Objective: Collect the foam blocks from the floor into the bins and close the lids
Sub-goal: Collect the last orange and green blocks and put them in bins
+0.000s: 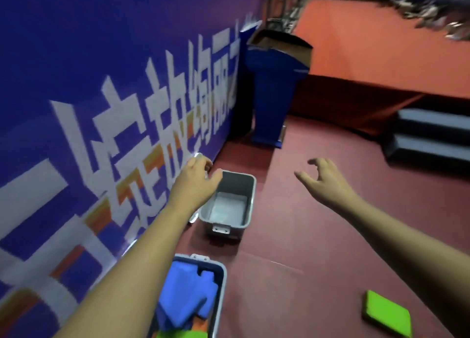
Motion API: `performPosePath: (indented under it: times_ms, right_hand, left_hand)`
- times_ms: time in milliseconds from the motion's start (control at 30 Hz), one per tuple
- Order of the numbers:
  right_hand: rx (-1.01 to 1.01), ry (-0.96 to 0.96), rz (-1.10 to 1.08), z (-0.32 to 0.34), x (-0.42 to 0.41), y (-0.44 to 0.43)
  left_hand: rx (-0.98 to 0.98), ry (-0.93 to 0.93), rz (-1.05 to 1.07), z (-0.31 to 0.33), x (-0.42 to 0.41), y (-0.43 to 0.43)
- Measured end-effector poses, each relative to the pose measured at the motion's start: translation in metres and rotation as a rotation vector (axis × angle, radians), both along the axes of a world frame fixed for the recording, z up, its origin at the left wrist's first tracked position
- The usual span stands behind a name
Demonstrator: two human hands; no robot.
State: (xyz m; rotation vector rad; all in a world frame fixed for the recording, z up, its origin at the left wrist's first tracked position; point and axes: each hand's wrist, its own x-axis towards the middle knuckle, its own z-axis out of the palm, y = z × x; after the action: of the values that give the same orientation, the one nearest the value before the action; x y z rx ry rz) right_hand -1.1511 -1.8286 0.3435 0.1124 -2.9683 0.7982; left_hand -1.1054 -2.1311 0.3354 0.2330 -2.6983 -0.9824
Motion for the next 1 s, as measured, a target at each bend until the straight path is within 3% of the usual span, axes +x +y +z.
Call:
performPosePath:
  times_ms: [200,467,767,1000]
  right_hand:
    - [0.021,-0.001,-0.334,-0.009,0.082,0.151]
    - [-0.011,-0.045,-0.697,-0.037,0.239,0.337]
    - [-0.081,-0.079,-0.945,-0.065,0.419,0.493]
    - [-0.071,-0.091,-1.028,-0.074,0.486,0.589]
  left_hand:
    - [0.0,0.007,-0.303,-0.01,-0.009,0.125]
    - [0.0,-0.032,-0.688,-0.02,0.034,0.353]
    - [-0.046,-0.057,-0.976,-0.033,0.151,0.59]
    - [-0.044,-0.077,-1.104,-0.054,0.21,0.722]
